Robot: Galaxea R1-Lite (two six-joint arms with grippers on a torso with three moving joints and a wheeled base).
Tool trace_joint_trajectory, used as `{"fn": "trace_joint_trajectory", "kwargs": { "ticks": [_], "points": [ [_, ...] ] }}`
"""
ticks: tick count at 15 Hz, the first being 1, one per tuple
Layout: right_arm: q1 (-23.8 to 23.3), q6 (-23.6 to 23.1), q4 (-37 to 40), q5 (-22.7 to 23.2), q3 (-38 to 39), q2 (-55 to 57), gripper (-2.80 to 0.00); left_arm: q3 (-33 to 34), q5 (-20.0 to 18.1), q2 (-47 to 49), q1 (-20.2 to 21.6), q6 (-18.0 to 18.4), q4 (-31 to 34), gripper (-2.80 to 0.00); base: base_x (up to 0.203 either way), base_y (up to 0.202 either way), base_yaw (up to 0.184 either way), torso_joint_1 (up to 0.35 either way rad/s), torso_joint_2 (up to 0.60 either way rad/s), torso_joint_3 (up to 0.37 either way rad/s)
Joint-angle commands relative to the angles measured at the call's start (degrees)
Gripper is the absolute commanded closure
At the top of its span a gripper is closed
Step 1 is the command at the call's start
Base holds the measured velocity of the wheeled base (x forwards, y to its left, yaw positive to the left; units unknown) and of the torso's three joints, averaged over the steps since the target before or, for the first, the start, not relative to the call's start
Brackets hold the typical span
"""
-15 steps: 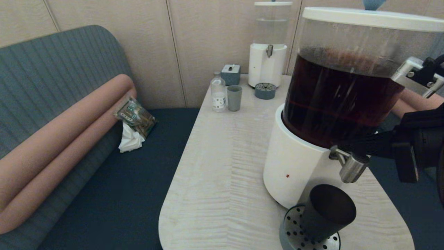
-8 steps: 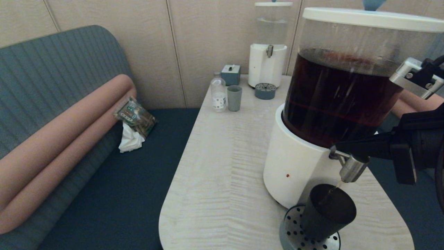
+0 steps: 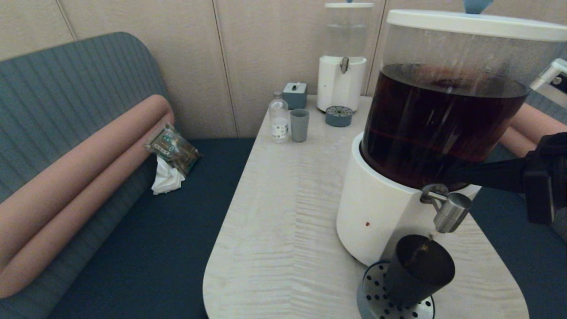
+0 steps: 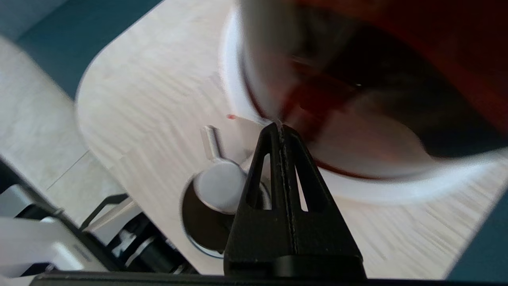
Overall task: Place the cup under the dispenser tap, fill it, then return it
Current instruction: Turn on the faucet, then turn off the faucet
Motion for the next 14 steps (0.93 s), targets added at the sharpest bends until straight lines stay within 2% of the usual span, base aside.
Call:
{"fn": "trace_joint_trajectory", "kwargs": {
  "ticks": [1, 4, 7, 11, 14],
  "points": [
    [-2.19, -0.1, 0.09, 0.01, 0.72, -2.49, 0.0, 2.29, 0.0, 0.09, 0.02, 0.05, -0.06, 0.0, 0.0, 0.0, 0.0, 0.0, 0.0, 0.0],
    [-3.71, -1.23, 0.14, -0.8, 5.08, -7.8, 0.0, 2.29, 0.0, 0.09, 0.02, 0.05, -0.06, 0.0, 0.0, 0.0, 0.0, 0.0, 0.0, 0.0],
    [-8.37, -2.76, 0.55, -2.16, 7.46, -13.86, 0.0, 2.29, 0.0, 0.09, 0.02, 0.05, -0.06, 0.0, 0.0, 0.0, 0.0, 0.0, 0.0, 0.0],
    [-11.53, -2.22, 1.14, -2.34, 10.76, -24.19, 0.0, 2.29, 0.0, 0.09, 0.02, 0.05, -0.06, 0.0, 0.0, 0.0, 0.0, 0.0, 0.0, 0.0],
    [-15.47, 0.24, 1.2, -2.74, 12.79, -32.26, 0.0, 2.29, 0.0, 0.09, 0.02, 0.05, -0.06, 0.0, 0.0, 0.0, 0.0, 0.0, 0.0, 0.0]
  ]
}}
